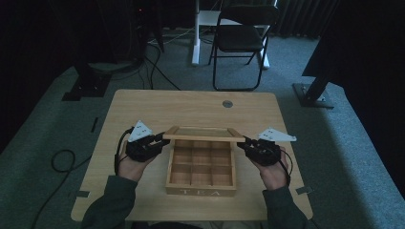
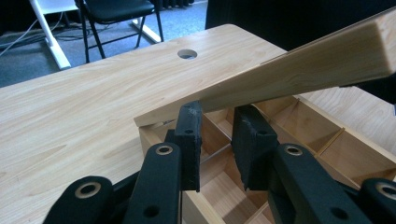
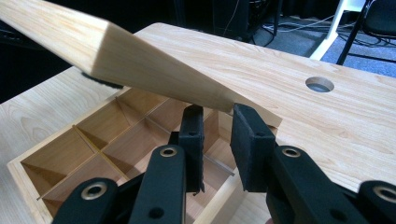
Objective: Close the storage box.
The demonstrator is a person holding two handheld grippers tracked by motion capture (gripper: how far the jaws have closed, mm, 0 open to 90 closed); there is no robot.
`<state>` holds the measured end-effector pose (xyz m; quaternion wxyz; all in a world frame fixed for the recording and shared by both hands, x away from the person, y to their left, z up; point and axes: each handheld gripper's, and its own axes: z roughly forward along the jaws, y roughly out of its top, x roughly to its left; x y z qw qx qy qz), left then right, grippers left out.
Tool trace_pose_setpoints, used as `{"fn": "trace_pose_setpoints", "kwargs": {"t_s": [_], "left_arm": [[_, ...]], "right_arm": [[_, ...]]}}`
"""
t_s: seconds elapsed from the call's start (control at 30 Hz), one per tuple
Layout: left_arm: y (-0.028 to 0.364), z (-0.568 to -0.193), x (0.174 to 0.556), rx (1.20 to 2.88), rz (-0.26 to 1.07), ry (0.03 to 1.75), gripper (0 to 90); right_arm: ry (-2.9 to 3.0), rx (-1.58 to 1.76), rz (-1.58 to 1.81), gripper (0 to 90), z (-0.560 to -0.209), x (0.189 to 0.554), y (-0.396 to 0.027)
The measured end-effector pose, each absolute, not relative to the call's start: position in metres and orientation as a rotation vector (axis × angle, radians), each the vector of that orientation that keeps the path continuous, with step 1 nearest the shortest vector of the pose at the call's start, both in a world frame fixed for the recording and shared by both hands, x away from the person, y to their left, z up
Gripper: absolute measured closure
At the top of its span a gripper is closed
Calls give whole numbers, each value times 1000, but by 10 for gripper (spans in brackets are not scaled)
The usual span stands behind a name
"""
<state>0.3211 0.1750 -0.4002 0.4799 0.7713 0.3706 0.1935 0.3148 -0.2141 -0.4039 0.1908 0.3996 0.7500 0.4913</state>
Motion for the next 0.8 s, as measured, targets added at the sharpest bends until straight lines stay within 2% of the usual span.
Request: {"fn": "trace_pose_setpoints", "kwargs": {"t_s": [0.8], "left_arm": [[179,-417,308,1905,437,890,737]], "right_arm": [[2147,1119,1373,734,-421,303,-215]]}}
